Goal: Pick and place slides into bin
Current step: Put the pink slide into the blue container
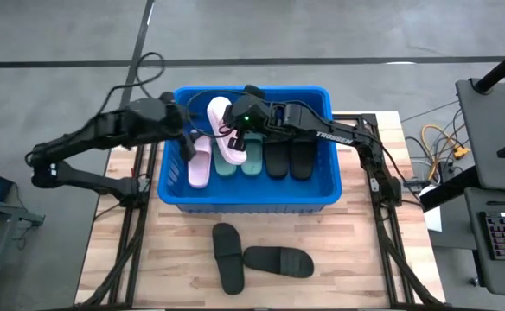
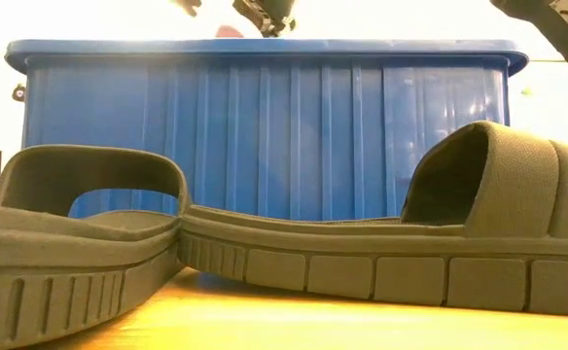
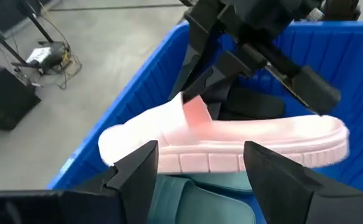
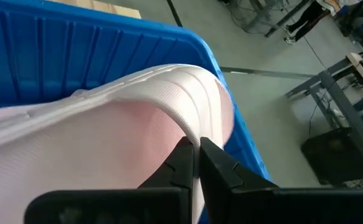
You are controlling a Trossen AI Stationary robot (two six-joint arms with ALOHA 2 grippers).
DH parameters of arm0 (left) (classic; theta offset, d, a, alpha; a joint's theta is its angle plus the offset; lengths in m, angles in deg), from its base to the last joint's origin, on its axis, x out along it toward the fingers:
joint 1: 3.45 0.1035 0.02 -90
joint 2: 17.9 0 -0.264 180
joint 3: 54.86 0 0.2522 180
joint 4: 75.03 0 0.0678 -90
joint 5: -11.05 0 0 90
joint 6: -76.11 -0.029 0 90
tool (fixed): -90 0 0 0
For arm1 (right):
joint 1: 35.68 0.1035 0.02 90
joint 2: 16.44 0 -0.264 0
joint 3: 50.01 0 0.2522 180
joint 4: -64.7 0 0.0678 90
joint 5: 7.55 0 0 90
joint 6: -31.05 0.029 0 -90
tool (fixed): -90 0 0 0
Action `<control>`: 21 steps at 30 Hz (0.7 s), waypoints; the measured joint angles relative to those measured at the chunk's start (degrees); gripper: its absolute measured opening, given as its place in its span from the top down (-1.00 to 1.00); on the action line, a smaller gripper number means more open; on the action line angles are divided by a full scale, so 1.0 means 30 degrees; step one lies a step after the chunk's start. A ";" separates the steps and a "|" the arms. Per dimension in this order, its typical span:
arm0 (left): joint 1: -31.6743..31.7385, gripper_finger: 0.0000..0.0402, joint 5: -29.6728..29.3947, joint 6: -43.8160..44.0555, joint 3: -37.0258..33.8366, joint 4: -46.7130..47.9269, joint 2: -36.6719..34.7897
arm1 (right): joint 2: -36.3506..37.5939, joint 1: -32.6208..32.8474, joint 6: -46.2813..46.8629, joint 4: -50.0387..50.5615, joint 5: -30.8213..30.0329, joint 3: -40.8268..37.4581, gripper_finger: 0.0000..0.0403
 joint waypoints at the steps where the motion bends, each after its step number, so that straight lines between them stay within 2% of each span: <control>1: 0.0000 -0.10 -0.0007 0.0012 0.0186 -0.0034 0.0375 | 0.0000 0.0006 -0.0101 0.0045 0.0006 0.0000 0.96; 10: -0.0015 -0.10 -0.0015 0.0435 0.1614 -0.0081 0.2626 | 0.0000 0.0000 -0.0393 0.0585 -0.1000 0.0000 0.96; 16: -0.0022 -0.10 -0.0094 -0.1394 0.1731 0.0122 0.3531 | 0.0021 0.0000 -0.0338 0.0613 -0.0978 0.0000 0.96; 21: -0.0036 -0.10 -0.2333 -0.1552 0.1788 0.0055 0.3744 | 0.0239 0.0000 0.0097 0.0633 -0.0985 0.0016 0.96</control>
